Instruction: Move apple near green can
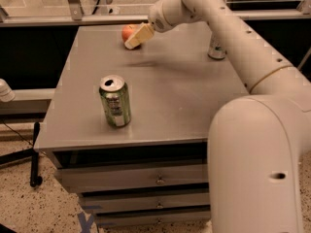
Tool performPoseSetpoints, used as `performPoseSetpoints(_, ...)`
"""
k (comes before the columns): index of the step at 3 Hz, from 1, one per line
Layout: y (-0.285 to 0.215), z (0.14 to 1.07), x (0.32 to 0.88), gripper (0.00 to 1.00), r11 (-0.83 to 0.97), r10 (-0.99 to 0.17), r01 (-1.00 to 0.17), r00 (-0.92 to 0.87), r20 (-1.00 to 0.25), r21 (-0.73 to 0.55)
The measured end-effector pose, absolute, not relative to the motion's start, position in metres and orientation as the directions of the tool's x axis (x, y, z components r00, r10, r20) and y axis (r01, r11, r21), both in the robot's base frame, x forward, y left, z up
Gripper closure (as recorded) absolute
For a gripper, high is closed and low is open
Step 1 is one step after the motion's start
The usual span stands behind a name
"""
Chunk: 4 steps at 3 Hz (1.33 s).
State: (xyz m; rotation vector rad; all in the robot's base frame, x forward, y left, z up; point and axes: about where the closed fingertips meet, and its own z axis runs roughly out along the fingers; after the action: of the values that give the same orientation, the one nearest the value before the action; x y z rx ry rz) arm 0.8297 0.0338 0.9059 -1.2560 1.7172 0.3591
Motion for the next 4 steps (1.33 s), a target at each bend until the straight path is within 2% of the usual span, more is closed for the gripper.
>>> performPoseSetpoints(2, 0.074, 0.871, 0.864, 0.00, 0.442, -0.555, -0.871, -0.077, -0.828, -0.215)
performPoseSetpoints(3, 0.074, 0.864, 0.873, 0.18, 0.461, -0.553, -0.863, -0.096, -0.828, -0.208)
performPoseSetpoints(4, 0.062, 0.871, 0.871, 0.41, 0.476, -0.543, -0.854, -0.099, -0.834, -0.209)
